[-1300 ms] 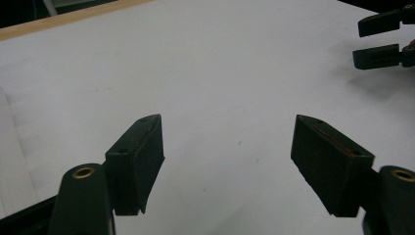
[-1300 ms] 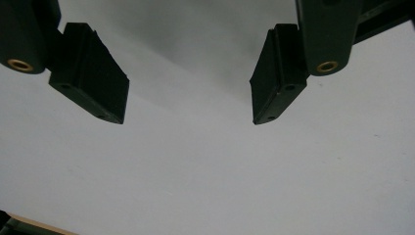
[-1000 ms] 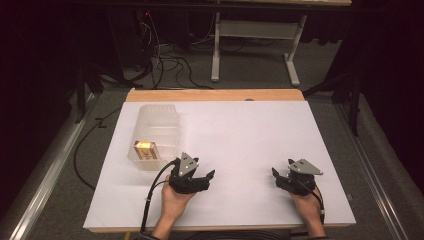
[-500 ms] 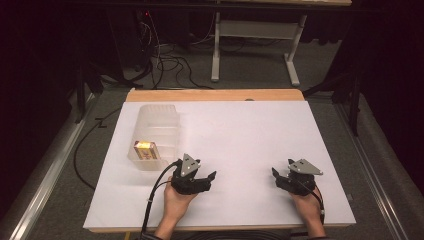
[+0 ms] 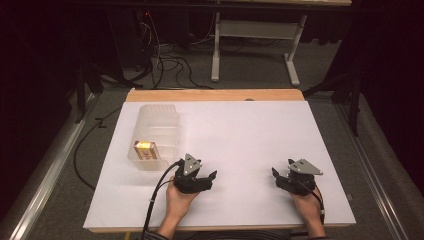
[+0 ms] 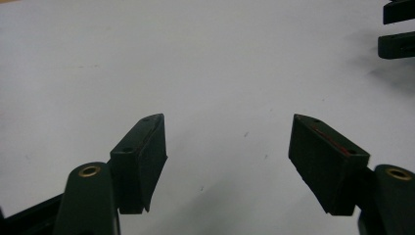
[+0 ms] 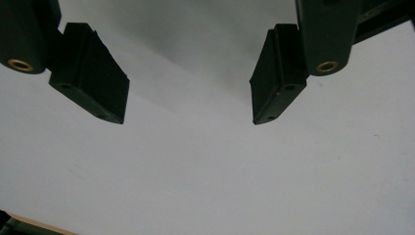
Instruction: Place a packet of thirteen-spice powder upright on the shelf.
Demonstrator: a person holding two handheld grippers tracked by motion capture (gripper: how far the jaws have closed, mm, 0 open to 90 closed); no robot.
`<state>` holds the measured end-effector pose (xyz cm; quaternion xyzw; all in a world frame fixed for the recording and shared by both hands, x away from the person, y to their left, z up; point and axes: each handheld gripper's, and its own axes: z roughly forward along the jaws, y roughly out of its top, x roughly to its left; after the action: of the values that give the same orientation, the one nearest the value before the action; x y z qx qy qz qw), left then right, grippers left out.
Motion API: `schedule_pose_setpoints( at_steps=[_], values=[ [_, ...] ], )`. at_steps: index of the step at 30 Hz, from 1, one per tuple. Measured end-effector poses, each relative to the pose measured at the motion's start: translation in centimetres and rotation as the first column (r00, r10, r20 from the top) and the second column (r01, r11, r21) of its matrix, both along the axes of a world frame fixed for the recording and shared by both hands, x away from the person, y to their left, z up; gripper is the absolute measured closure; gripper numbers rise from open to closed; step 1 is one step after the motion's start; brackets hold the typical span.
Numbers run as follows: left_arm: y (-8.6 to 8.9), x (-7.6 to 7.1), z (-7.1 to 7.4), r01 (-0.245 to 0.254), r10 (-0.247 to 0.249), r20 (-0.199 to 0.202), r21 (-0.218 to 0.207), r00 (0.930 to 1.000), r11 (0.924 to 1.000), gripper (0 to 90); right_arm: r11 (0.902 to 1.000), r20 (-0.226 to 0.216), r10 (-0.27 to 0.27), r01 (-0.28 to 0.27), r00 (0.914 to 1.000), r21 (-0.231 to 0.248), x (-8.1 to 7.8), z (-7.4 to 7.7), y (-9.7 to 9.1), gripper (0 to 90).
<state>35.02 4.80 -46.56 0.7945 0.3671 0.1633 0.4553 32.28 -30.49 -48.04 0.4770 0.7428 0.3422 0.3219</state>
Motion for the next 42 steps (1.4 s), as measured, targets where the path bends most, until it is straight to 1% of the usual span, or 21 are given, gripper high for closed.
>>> schedule_pose_setpoints(
  at_steps=[5, 15, 20, 23, 29, 30, 37, 38, 42],
  values=[
    [-0.2, 0.3, -0.3, -0.008, 0.008, -0.001, -0.005, 1.0, 1.0, 30.6, 1.0, 0.001, 0.0, 0.0, 1.0, 0.0, 0.0, 0.0, 0.0, 30.9],
    [-0.4, 0.6, -0.7, -0.021, 0.021, 0.006, 0.003, 0.9998, 0.9998, 30.5, 1.0, 0.0, 0.0, 0.0, 1.0, 0.0, 0.0, 0.0, 0.0, 30.9],
    [-0.6, 0.9, -1.0, -0.027, 0.027, 0.01, -0.001, 0.9996, 0.9996, 30.6, 1.0, 0.0, 0.0, 0.0, 1.0, 0.001, 0.0, 0.0, 0.0, 30.9],
    [-0.7, 1.0, -1.2, -0.031, 0.031, 0.004, -0.002, 0.9995, 0.9995, 30.6, 1.0, 0.0, 0.0, 0.0, 1.0, 0.001, 0.0, 0.0, 0.0, 30.9],
    [-1.0, 1.2, -1.6, -0.032, 0.032, 0.01, 0.007, 0.9994, 0.9995, 30.9, 1.0, 0.0, 0.0, 0.0, 1.0, 0.0, 0.0, 0.0, 0.0, 30.8],
    [-1.0, 1.2, -1.6, -0.036, 0.036, 0.007, 0.003, 0.9993, 0.9994, 31.0, 1.0, 0.0, 0.0, 0.0, 1.0, 0.0, 0.0, 0.0, 0.0, 30.9],
    [-1.0, 1.2, -1.6, -0.045, 0.045, 0.018, 0.0, 0.9988, 0.999, 31.5, 1.0, 0.001, 0.002, -0.002, 1.0, -0.002, 0.0, 0.0, 0.0, 30.8],
    [-1.1, 1.2, -1.6, -0.042, 0.042, 0.023, 0.01, 0.9989, 0.9991, 31.5, 1.0, 0.001, 0.002, -0.002, 1.0, -0.002, 0.0, 0.0, 0.0, 30.8],
    [-1.2, 1.0, -1.6, -0.041, 0.04, 0.039, 0.017, 0.9984, 0.999, 31.6, 1.0, 0.001, 0.001, -0.001, 1.0, -0.002, 0.0, 0.0, 0.0, 30.8]
  ],
)
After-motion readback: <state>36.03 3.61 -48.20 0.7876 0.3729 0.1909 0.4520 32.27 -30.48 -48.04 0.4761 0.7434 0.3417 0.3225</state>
